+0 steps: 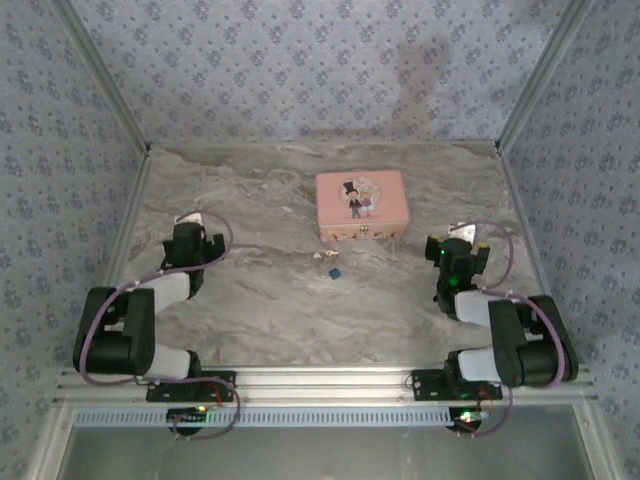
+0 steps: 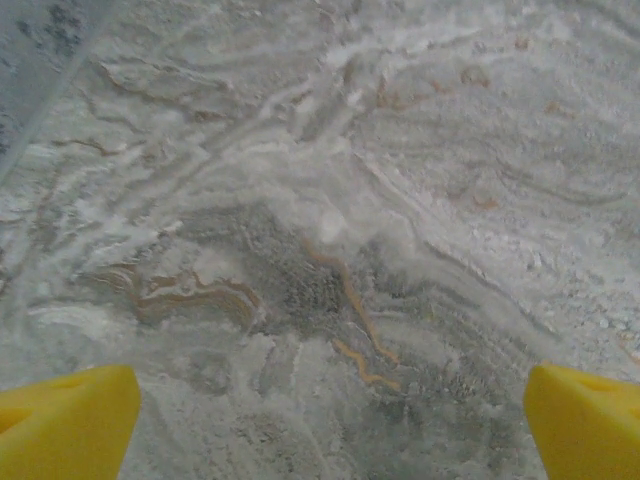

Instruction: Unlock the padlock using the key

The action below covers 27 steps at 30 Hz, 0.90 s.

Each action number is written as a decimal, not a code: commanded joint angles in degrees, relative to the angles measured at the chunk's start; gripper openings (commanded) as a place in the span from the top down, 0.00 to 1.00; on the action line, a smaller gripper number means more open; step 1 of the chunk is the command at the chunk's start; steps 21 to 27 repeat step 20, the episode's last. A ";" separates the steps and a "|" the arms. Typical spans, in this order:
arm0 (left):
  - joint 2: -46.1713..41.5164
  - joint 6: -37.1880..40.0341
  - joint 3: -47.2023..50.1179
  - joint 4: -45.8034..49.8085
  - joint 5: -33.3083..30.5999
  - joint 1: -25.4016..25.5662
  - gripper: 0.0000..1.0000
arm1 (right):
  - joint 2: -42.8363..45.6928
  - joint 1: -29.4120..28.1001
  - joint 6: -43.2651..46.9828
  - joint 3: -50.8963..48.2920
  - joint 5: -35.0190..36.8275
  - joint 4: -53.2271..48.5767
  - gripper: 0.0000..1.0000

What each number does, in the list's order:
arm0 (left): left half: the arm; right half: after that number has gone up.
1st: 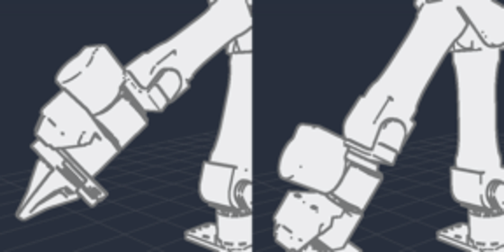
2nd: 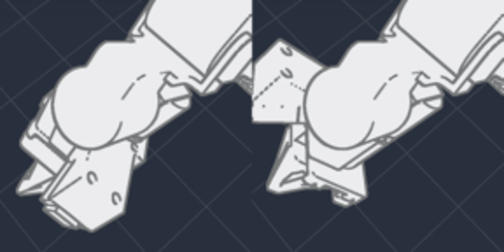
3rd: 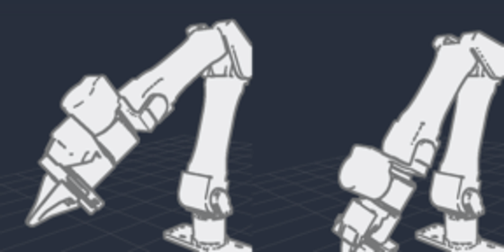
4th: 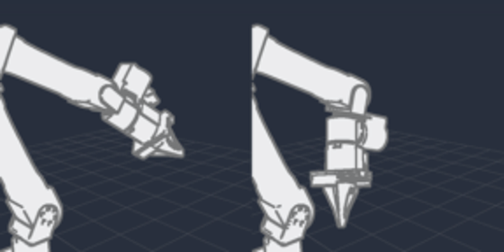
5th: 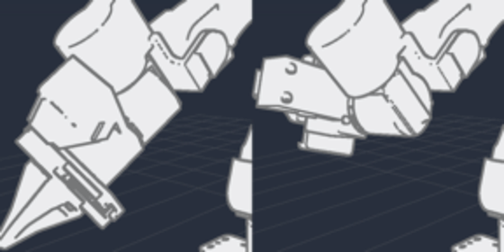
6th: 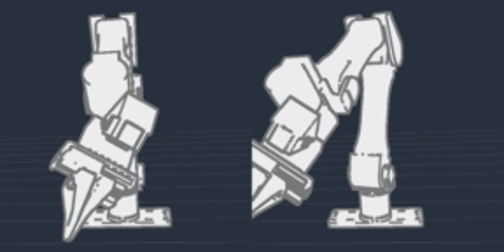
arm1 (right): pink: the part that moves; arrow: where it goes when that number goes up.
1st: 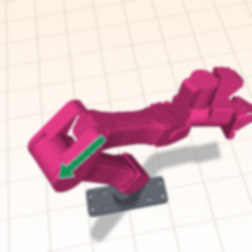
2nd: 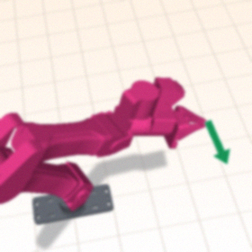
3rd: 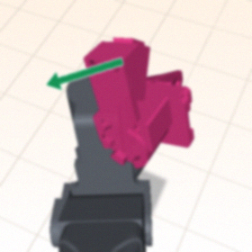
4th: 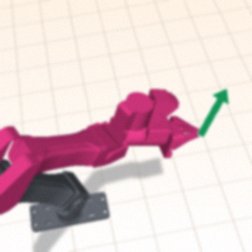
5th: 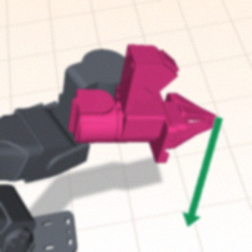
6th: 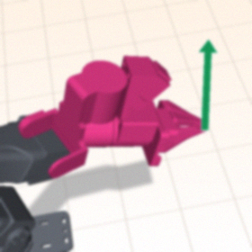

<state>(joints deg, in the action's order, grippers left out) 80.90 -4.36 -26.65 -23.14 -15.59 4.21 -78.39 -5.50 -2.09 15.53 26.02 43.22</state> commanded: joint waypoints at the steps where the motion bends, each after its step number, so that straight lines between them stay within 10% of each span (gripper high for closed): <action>1: 0.31 4.69 0.76 -14.10 4.87 -0.86 0.02 | -7.05 1.20 4.85 -0.58 -8.82 17.18 0.00; 5: 8.71 4.65 6.40 -33.16 9.14 -2.86 0.02 | -8.64 2.57 1.44 4.46 -10.37 6.46 0.00; 27: 7.00 2.80 3.71 -24.95 6.28 -3.33 0.02 | -8.97 5.66 2.09 5.64 -15.48 6.43 0.00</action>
